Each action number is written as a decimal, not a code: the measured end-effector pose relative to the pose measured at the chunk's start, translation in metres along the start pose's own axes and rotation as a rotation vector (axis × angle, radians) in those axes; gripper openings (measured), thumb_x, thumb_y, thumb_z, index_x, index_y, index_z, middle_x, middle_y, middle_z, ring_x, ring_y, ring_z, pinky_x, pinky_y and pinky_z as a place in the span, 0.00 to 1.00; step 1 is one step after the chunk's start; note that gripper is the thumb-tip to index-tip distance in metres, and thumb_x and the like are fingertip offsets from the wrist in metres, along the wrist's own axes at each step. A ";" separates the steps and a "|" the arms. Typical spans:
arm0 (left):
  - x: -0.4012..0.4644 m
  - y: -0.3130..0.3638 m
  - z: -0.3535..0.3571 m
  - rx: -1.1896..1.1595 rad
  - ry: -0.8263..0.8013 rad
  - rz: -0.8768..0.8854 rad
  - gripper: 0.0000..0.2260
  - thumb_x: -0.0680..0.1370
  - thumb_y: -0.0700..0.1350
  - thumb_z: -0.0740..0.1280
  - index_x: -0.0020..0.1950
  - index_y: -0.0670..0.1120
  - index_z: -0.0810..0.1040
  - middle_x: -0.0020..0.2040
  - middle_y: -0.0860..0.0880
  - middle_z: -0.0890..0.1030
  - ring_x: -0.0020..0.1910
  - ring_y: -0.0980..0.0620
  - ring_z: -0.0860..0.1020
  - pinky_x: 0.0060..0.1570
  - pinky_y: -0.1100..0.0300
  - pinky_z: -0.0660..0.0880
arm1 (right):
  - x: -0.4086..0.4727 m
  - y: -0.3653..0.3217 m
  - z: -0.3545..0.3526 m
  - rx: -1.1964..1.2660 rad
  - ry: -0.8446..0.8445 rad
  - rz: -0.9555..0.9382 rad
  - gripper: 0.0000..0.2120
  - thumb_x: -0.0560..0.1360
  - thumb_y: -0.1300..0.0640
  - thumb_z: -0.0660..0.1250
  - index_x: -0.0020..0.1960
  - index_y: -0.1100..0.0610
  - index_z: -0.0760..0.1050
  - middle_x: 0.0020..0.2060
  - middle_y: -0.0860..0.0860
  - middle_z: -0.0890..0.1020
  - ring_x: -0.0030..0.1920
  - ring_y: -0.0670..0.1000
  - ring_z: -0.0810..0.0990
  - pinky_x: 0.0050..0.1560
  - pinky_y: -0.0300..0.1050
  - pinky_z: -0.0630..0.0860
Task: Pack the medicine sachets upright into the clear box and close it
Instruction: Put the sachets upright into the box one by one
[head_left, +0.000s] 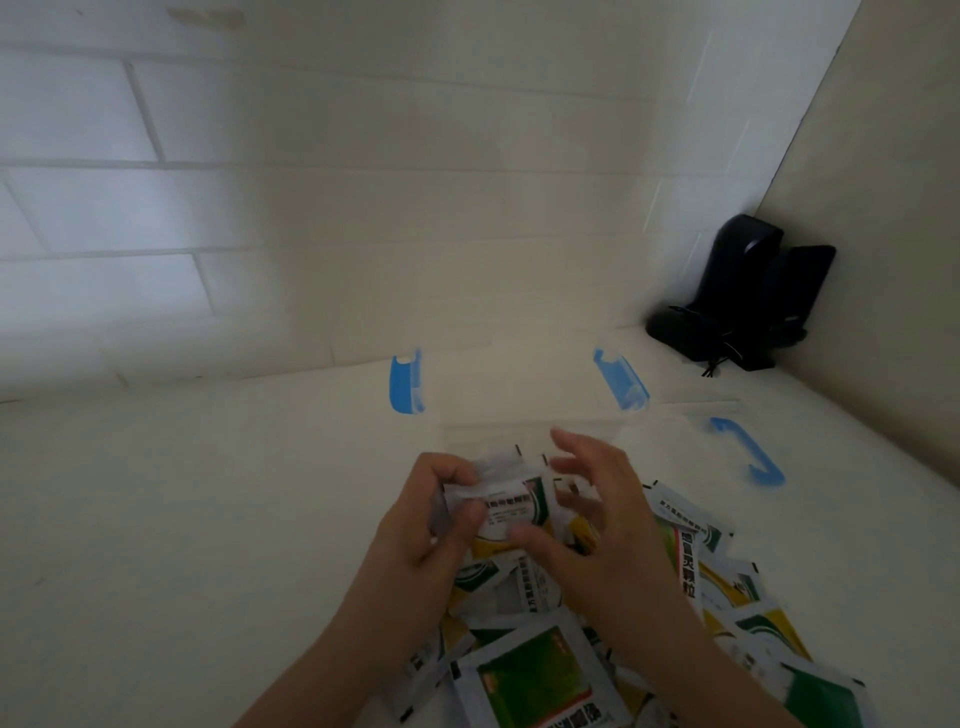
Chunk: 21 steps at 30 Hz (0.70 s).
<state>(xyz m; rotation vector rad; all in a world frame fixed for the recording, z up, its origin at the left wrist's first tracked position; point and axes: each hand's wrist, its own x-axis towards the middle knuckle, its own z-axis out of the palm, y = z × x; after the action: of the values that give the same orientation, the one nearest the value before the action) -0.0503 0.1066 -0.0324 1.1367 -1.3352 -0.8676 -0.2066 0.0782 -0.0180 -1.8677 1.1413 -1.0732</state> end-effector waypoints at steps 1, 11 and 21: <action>-0.001 -0.001 0.002 0.016 -0.042 0.028 0.06 0.77 0.45 0.59 0.44 0.57 0.68 0.45 0.57 0.78 0.45 0.58 0.79 0.40 0.66 0.77 | -0.001 0.001 0.001 0.116 -0.058 0.115 0.30 0.64 0.50 0.74 0.61 0.39 0.63 0.56 0.36 0.71 0.54 0.33 0.74 0.48 0.25 0.73; 0.002 -0.010 0.011 0.011 -0.106 0.035 0.34 0.70 0.35 0.64 0.51 0.76 0.58 0.64 0.48 0.66 0.57 0.62 0.74 0.50 0.71 0.74 | -0.006 0.009 0.011 0.109 -0.152 0.168 0.13 0.69 0.59 0.72 0.47 0.48 0.71 0.44 0.46 0.81 0.44 0.42 0.81 0.45 0.38 0.79; -0.001 -0.013 0.010 0.085 -0.173 -0.003 0.07 0.78 0.44 0.59 0.43 0.55 0.71 0.47 0.56 0.78 0.47 0.58 0.78 0.43 0.67 0.74 | -0.008 -0.004 0.008 0.037 -0.137 0.148 0.10 0.70 0.58 0.70 0.39 0.50 0.68 0.34 0.47 0.78 0.30 0.41 0.74 0.30 0.33 0.72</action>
<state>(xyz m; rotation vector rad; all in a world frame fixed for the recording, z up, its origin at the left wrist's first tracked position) -0.0586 0.1035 -0.0458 1.1497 -1.5244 -0.9361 -0.2005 0.0884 -0.0202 -1.7693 1.1530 -0.8647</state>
